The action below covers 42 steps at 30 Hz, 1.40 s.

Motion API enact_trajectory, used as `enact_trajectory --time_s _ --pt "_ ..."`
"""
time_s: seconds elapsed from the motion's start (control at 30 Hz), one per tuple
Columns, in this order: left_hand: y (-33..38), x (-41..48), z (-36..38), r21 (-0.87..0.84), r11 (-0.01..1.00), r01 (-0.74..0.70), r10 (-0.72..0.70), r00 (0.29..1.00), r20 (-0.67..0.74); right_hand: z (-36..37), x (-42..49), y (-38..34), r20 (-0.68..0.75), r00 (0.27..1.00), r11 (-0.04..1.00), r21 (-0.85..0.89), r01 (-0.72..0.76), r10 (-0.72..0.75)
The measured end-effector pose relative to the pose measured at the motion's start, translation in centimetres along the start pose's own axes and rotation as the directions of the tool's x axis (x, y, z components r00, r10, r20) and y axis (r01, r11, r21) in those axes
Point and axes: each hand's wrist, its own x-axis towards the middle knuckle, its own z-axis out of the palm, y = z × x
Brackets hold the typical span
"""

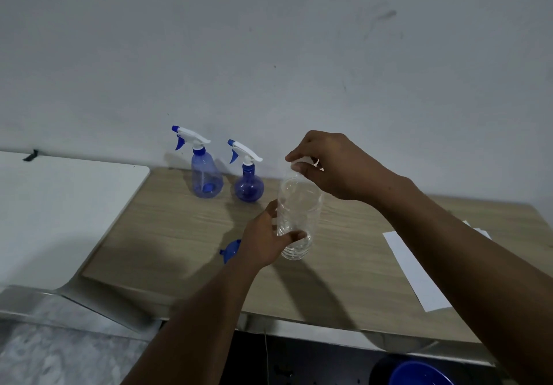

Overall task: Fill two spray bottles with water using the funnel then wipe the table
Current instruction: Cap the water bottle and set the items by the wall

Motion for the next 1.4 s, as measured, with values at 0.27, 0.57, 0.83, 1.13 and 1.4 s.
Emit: enact_trajectory --time_s 0.27,0.57,0.83,1.13,1.4 --pt "0.0 0.0 -0.2 -0.012 1.0 -0.001 0.001 1.0 -0.006 1.0 -0.7 1.0 -0.108 0.994 0.988 0.15 0.042 -0.025" --pt "0.2 0.1 -0.1 -0.001 1.0 -0.006 0.006 1.0 0.023 1.0 -0.8 0.9 -0.097 0.993 0.991 0.123 -0.055 0.067" --pt "0.2 0.3 0.1 0.007 1.0 -0.017 0.016 0.999 0.047 1.5 -1.0 0.6 -0.102 0.984 0.99 0.012 -0.143 0.143" --pt "0.3 0.3 0.3 -0.003 1.0 -0.02 0.02 0.995 0.102 2.9 -2.1 1.1 -0.215 0.928 0.931 0.276 -0.241 0.304" --pt "0.0 0.0 0.7 -0.04 0.999 0.004 0.0 0.995 0.1 4.0 -3.5 1.7 -0.148 0.966 0.906 0.401 -0.137 0.211"
